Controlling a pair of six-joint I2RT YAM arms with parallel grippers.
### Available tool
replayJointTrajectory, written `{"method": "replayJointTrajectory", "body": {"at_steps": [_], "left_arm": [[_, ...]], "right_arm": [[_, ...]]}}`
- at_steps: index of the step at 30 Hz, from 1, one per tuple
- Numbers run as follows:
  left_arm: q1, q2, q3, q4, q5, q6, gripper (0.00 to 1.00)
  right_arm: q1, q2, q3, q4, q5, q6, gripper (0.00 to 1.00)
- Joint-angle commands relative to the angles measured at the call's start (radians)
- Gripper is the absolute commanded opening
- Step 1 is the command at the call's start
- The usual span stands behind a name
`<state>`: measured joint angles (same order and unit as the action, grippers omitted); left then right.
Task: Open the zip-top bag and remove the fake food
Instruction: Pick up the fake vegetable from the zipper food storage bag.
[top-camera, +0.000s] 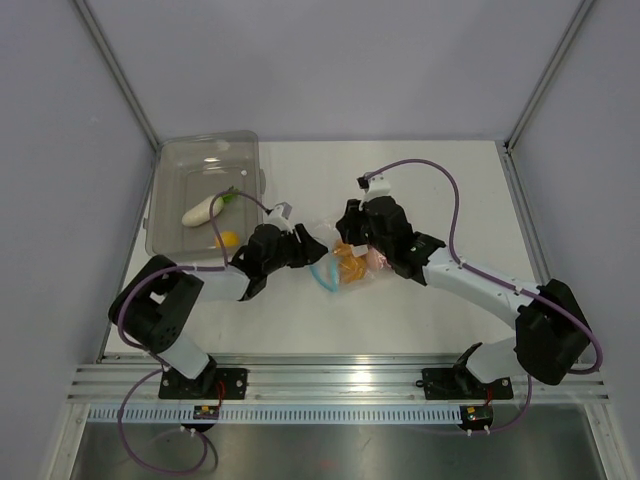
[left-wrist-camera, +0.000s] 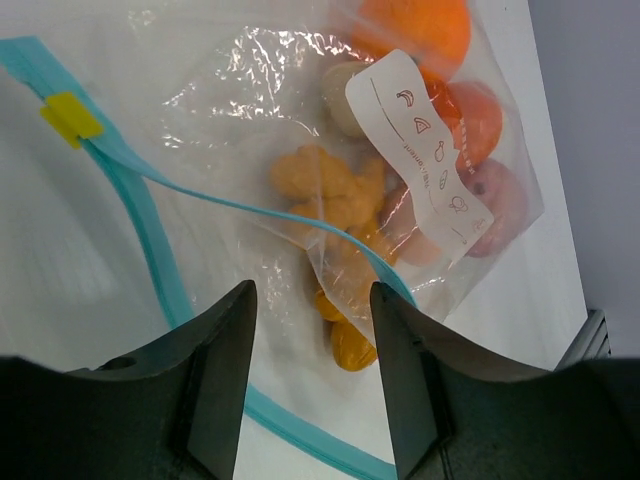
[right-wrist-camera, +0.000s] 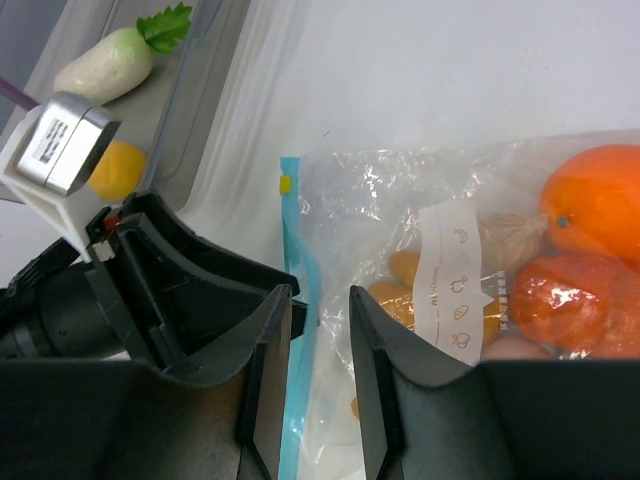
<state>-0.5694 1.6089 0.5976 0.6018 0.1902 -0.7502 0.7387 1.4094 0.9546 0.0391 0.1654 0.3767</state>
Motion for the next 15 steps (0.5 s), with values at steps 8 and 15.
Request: {"method": "replayJointTrajectory", "body": {"at_steps": [8, 15], "left_arm": [[-0.003, -0.204, -0.114, 0.087, -0.117, -0.037, 0.31], [-0.003, -0.139, -0.082, 0.012, -0.130, -0.061, 0.15]], "right_arm": [[0.008, -0.024, 0.010, 0.013, 0.097, -0.038, 0.38], [-0.015, -0.018, 0.016, -0.002, 0.149, -0.053, 0.38]]}}
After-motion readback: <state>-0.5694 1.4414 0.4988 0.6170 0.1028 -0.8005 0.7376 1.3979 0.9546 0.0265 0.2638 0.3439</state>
